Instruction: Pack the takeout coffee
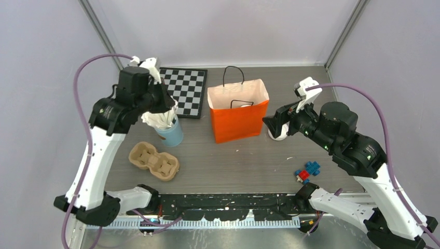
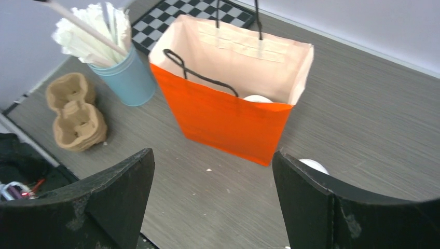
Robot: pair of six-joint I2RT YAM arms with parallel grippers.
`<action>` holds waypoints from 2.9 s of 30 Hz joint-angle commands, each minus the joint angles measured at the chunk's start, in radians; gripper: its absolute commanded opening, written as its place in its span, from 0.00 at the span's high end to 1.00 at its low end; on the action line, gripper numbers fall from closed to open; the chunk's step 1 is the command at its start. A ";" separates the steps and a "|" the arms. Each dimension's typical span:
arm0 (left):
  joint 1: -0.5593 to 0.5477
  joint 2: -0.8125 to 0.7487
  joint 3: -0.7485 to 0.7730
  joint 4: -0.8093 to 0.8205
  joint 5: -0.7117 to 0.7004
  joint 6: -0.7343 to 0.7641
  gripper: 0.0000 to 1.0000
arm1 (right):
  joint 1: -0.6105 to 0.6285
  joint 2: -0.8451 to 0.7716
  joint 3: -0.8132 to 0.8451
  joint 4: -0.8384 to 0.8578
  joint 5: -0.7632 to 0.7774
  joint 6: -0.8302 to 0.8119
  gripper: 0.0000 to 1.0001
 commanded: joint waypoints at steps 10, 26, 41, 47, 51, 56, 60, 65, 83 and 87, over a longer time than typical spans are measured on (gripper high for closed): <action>0.004 -0.043 0.227 0.028 0.163 -0.169 1.00 | -0.003 0.064 0.114 0.039 0.224 -0.070 0.12; 0.004 0.046 0.151 0.502 0.397 -0.425 1.00 | -0.003 0.056 0.150 -0.016 0.227 -0.015 0.13; -0.048 0.105 -0.047 0.668 0.432 -0.466 1.00 | -0.003 0.046 0.145 -0.030 0.230 -0.019 0.12; -0.079 0.165 -0.141 0.817 0.443 -0.513 1.00 | -0.003 0.021 0.123 -0.040 0.232 0.002 0.13; -0.099 0.216 -0.148 0.855 0.450 -0.486 1.00 | -0.002 0.010 0.114 -0.047 0.238 0.004 0.13; -0.103 0.255 -0.204 0.937 0.456 -0.496 1.00 | -0.003 0.009 0.114 -0.048 0.247 0.003 0.12; -0.102 0.279 -0.234 0.973 0.465 -0.491 1.00 | -0.003 0.021 0.118 -0.052 0.247 -0.001 0.13; -0.077 0.264 -0.152 0.759 0.418 -0.358 0.60 | -0.003 0.039 0.114 -0.065 0.249 -0.001 0.13; -0.020 -0.004 0.028 0.319 0.331 -0.070 0.00 | -0.002 0.101 0.103 -0.154 0.348 0.363 0.07; -0.020 -0.149 -0.126 0.359 0.292 -0.072 0.00 | -0.002 0.067 0.102 -0.121 0.437 0.370 0.06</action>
